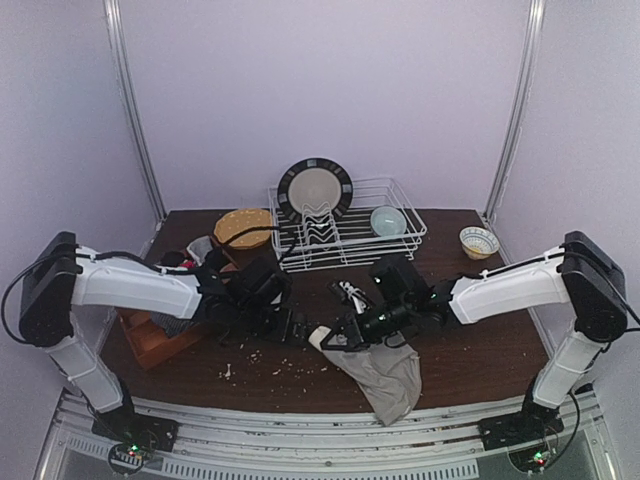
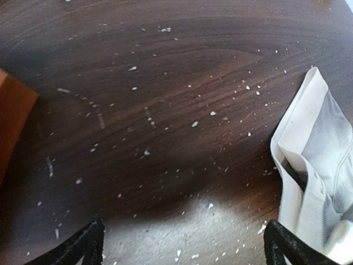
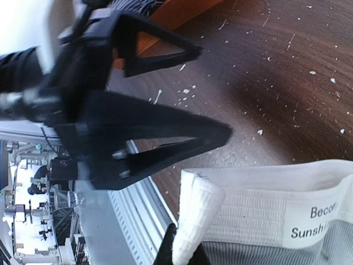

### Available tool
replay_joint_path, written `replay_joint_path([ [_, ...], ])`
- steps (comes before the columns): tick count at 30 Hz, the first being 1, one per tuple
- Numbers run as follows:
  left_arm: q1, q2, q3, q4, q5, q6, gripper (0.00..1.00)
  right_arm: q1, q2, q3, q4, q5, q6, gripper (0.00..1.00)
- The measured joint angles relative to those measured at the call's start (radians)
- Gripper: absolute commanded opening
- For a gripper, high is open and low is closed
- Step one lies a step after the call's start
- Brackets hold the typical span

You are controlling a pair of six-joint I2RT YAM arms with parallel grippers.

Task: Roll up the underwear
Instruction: Adjust the underwear at the center of the board.

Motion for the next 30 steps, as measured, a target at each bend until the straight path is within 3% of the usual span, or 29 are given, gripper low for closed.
replay_joint_path([
  [11, 0.000, -0.100, -0.128, -0.001, -0.043, -0.046, 0.98, 0.056, 0.139, 0.053, 0.045, 0.122, 0.111, 0.05],
  [22, 0.000, -0.094, -0.128, 0.006, -0.041, -0.048, 0.98, -0.034, -0.106, -0.024, -0.142, 0.321, -0.019, 0.09],
  [30, 0.000, -0.030, -0.097, 0.007, -0.024, -0.048, 0.98, -0.119, -0.121, -0.076, -0.249, 0.388, -0.096, 0.09],
])
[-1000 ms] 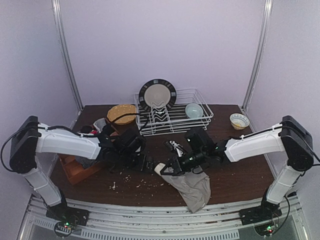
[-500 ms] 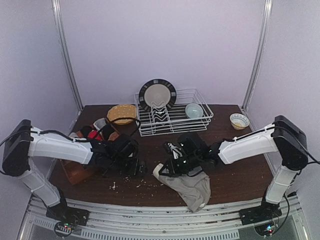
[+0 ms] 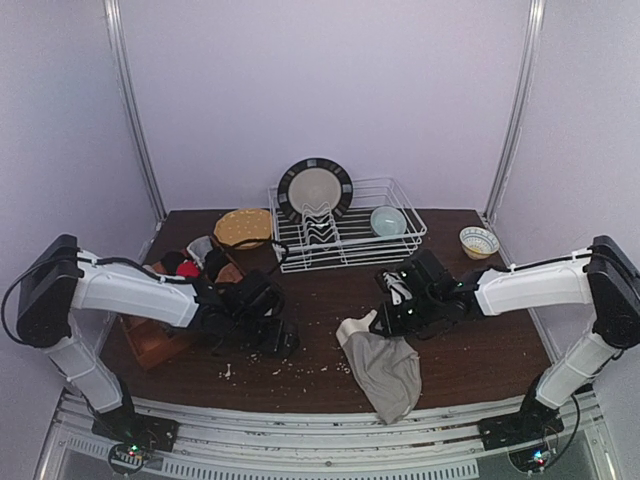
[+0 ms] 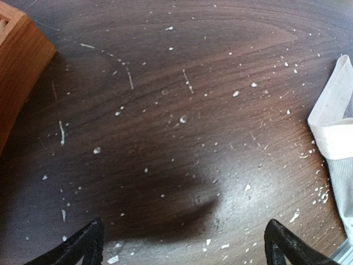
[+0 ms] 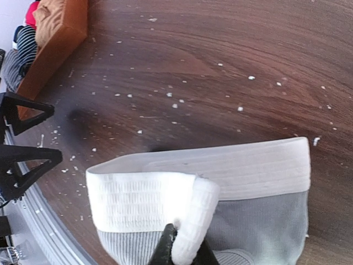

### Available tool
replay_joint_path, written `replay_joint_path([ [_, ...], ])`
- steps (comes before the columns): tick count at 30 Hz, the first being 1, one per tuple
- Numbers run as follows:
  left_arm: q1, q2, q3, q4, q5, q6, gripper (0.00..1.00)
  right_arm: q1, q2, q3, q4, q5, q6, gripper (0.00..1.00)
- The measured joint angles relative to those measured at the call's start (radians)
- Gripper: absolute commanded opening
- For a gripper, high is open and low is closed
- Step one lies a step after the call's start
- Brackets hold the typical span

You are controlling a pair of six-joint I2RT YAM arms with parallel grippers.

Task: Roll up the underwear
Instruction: Adjust the underwear at the center of the board.

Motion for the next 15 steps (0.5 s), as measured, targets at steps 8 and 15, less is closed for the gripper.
replay_joint_path([
  [8, 0.000, 0.040, 0.045, 0.000, 0.011, 0.000, 0.98, -0.022, 0.014, -0.005, -0.016, 0.014, -0.035, 0.24],
  [15, -0.001, 0.080, 0.085, -0.001, 0.024, 0.004, 0.98, -0.023, 0.051, 0.035, -0.082, 0.061, -0.060, 0.50],
])
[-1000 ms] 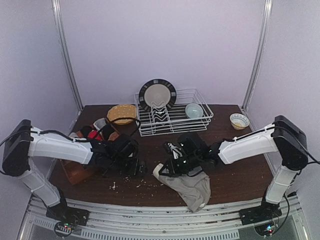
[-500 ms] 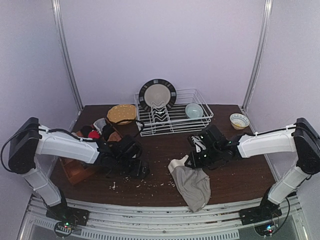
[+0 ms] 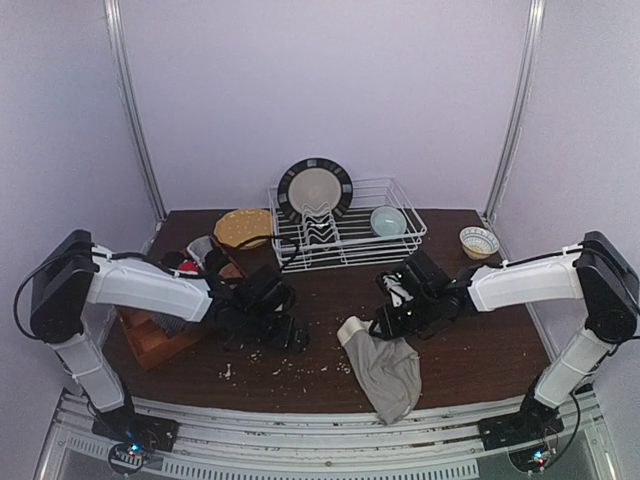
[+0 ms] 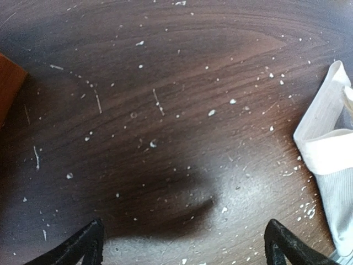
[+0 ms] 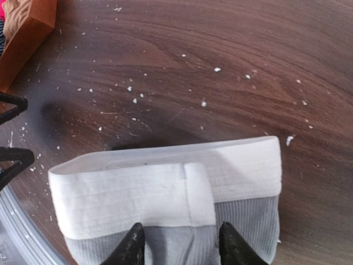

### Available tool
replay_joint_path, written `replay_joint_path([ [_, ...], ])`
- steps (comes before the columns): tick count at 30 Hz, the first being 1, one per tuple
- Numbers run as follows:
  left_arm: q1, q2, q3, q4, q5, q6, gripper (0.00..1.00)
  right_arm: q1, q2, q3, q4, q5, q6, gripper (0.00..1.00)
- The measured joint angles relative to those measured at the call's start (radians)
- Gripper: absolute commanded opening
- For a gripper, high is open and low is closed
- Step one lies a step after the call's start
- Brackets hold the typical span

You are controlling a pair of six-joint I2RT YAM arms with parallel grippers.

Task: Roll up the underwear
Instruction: Adjust the underwear at the center of the board.

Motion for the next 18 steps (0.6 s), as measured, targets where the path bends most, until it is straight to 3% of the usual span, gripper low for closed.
replay_joint_path([
  [7, 0.000, 0.019, 0.055, -0.007, 0.007, 0.023, 0.98, 0.001, -0.185, -0.056, -0.069, 0.056, 0.005, 0.60],
  [12, 0.000, 0.076, 0.140, -0.007, 0.017, 0.049, 0.98, 0.007, -0.319, -0.118, -0.100, 0.066, 0.026, 0.55],
  [18, 0.000, 0.174, 0.230, -0.008, 0.052, 0.071, 0.98, 0.029, -0.273, -0.178, -0.100, 0.027, 0.062, 0.42],
])
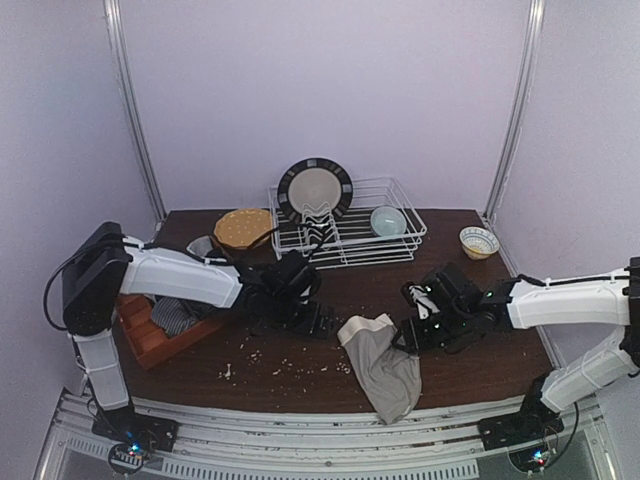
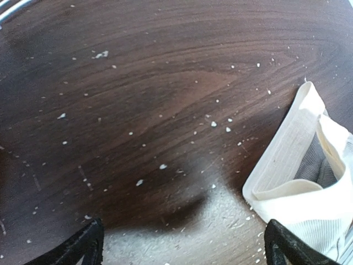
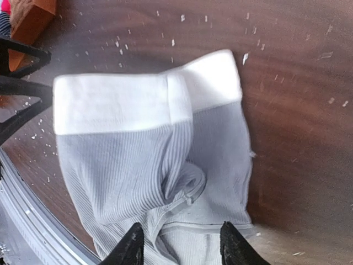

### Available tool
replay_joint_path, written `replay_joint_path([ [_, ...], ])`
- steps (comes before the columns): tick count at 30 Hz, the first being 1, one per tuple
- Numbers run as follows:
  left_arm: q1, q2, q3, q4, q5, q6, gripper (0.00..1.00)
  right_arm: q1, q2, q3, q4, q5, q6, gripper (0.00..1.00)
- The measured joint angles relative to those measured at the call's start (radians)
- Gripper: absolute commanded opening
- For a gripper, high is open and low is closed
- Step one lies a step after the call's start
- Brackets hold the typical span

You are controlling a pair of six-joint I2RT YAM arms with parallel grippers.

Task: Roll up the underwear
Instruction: Adjust the underwear at the center of the board, then smooth out the underwear at the center of the board.

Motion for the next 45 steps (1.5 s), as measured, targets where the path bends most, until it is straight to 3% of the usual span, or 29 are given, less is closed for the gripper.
replay_joint_path([
  [12, 0.000, 0.082, 0.051, 0.000, 0.056, 0.008, 0.98, 0.039, 0.156, -0.003, 0.072, -0.060, 0.055, 0.30],
  [15, 0.000, 0.085, 0.055, 0.001, 0.057, 0.008, 0.98, 0.039, 0.172, -0.003, 0.097, -0.068, 0.070, 0.20],
  [18, 0.000, 0.086, 0.056, 0.002, 0.058, 0.010, 0.98, 0.039, 0.183, -0.003, 0.115, -0.078, 0.079, 0.01],
  [19, 0.000, 0.087, 0.056, 0.002, 0.058, 0.010, 0.98, 0.039, 0.185, -0.003, 0.118, -0.081, 0.094, 0.00],
  [23, 0.000, 0.090, 0.057, 0.008, 0.059, 0.011, 0.98, 0.039, 0.169, -0.003, 0.117, -0.085, 0.099, 0.00],
  [31, 0.000, 0.106, 0.071, 0.032, 0.060, 0.012, 0.98, 0.040, -0.037, -0.010, 0.031, -0.013, 0.098, 0.00],
  [38, 0.000, 0.113, 0.076, 0.040, 0.059, 0.015, 0.98, 0.044, -0.055, -0.078, -0.045, 0.059, 0.115, 0.00],
  [39, 0.000, 0.113, 0.076, 0.040, 0.059, 0.015, 0.98, 0.044, -0.056, -0.093, -0.057, 0.072, 0.121, 0.05],
  [42, 0.000, 0.113, 0.076, 0.039, 0.058, 0.015, 0.98, 0.044, -0.063, -0.127, -0.074, 0.087, 0.139, 0.33],
  [45, 0.000, 0.111, 0.076, 0.038, 0.055, 0.018, 0.98, 0.044, -0.082, -0.151, -0.095, 0.093, 0.147, 0.42],
])
